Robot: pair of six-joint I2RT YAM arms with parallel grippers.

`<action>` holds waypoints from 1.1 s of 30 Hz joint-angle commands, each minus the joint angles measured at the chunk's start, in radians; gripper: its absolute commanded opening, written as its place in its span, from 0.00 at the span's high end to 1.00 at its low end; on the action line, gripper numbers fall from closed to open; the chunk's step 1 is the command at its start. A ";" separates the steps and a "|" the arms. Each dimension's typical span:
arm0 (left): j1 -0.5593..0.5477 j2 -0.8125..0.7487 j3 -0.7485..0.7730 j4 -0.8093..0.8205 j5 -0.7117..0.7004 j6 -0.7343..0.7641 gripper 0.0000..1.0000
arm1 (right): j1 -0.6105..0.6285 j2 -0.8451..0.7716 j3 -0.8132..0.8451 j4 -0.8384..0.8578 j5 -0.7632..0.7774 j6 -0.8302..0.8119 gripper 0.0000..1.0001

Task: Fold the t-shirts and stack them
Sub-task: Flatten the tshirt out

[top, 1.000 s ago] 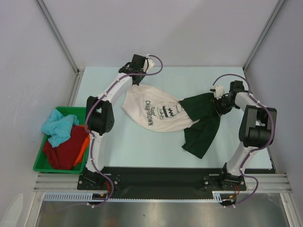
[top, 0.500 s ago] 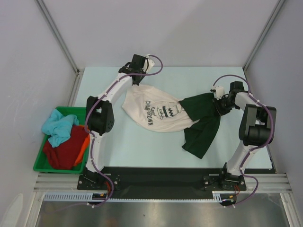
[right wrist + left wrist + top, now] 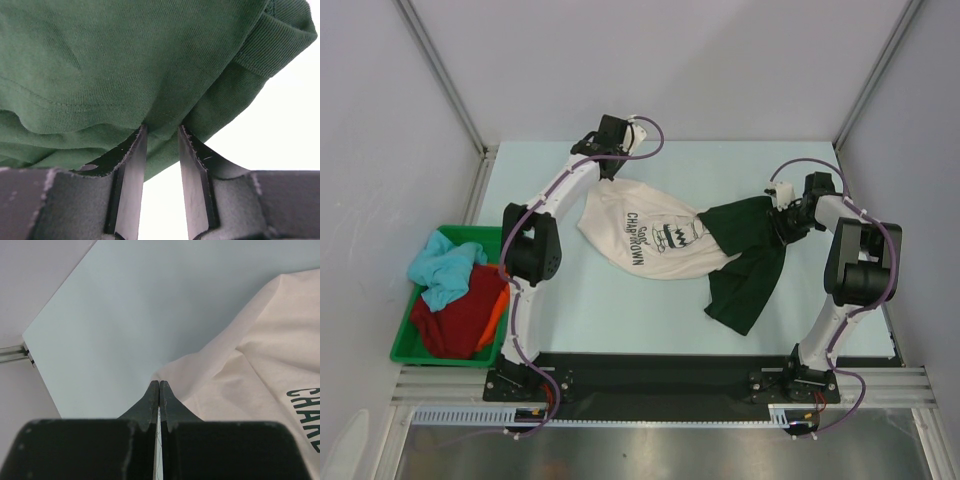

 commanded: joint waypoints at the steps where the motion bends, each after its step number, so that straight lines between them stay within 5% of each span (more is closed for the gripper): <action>1: -0.013 -0.039 0.006 0.019 -0.025 0.008 1.00 | -0.004 0.013 0.043 0.019 0.009 0.010 0.64; 14: -0.013 -0.042 0.011 0.033 -0.035 0.011 1.00 | -0.006 -0.079 0.075 0.049 0.035 0.002 1.00; 33: -0.059 -0.345 0.164 0.147 -0.115 0.140 1.00 | -0.027 -0.378 0.473 0.242 0.087 0.266 1.00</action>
